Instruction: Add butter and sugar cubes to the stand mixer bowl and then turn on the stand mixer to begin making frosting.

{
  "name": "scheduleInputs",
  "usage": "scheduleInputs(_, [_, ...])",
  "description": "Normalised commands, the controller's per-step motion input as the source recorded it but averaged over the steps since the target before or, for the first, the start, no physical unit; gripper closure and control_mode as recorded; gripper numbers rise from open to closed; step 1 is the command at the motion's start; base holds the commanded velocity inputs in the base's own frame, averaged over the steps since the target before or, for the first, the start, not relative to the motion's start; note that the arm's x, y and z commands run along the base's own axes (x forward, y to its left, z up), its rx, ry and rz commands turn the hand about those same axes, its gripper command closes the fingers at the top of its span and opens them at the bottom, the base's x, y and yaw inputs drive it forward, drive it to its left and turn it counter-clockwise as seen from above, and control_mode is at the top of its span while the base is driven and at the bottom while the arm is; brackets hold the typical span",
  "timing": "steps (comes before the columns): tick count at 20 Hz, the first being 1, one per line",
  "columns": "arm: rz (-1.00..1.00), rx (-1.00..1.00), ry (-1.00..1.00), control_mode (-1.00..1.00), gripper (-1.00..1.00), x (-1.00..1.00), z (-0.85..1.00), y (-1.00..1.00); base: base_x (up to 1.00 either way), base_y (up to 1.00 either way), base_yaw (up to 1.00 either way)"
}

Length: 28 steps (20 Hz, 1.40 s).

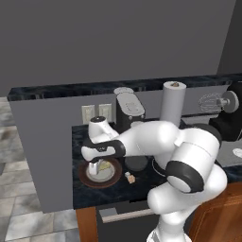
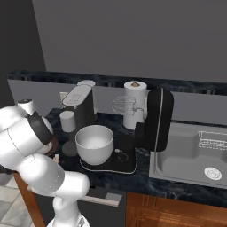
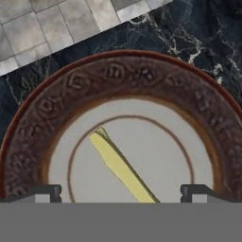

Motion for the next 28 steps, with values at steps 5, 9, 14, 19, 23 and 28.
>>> scheduleInputs(5, [0.01, 0.00, 0.00, -1.00, -1.00, 0.07, -0.12, 0.00, 0.00, 0.00, 0.00])
scheduleInputs(9, [0.00, 0.00, 0.00, -1.00, -1.00, 0.09, -0.12, 0.00, 0.00, 0.00, 0.00])
scheduleInputs(14, [0.00, 0.00, 0.00, -1.00, -1.00, 0.07, -0.08, 0.00, 0.00, 0.00, 0.00])
scheduleInputs(19, [0.01, 0.00, 0.00, -1.00, -1.00, 0.03, -0.01, 0.00, 0.00, 0.00, 0.00])
scheduleInputs(23, [0.00, 0.00, 0.00, -1.00, -1.00, 0.00, -0.04, 0.00, 0.00, 0.00, 0.00])
scheduleInputs(28, [0.00, 0.00, 0.00, -1.00, -1.00, -0.02, -0.05, 0.00, 0.00, 0.00, 0.00])
